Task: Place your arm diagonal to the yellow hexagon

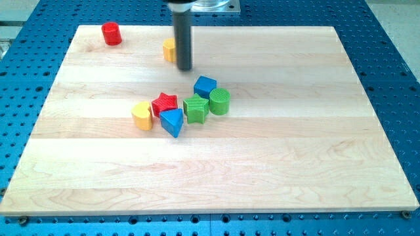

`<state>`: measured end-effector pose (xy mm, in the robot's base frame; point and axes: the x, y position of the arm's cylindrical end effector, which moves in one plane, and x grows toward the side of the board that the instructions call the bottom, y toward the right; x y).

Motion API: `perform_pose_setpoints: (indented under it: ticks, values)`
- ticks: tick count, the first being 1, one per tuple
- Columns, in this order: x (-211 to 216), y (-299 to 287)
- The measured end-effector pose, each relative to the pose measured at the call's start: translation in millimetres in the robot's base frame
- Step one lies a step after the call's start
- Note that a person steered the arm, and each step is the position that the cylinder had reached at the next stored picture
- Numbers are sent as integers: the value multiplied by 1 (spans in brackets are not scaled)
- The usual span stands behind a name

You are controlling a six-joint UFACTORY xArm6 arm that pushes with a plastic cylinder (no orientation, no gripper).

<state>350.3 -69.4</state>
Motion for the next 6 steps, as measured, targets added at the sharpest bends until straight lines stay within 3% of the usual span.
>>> perform_pose_setpoints:
  ticks: [2, 3, 4, 5, 6]
  values:
    - [-8, -13]
    - [12, -65]
    - [-14, -51]
    - [-37, 25]
    - [-31, 34]
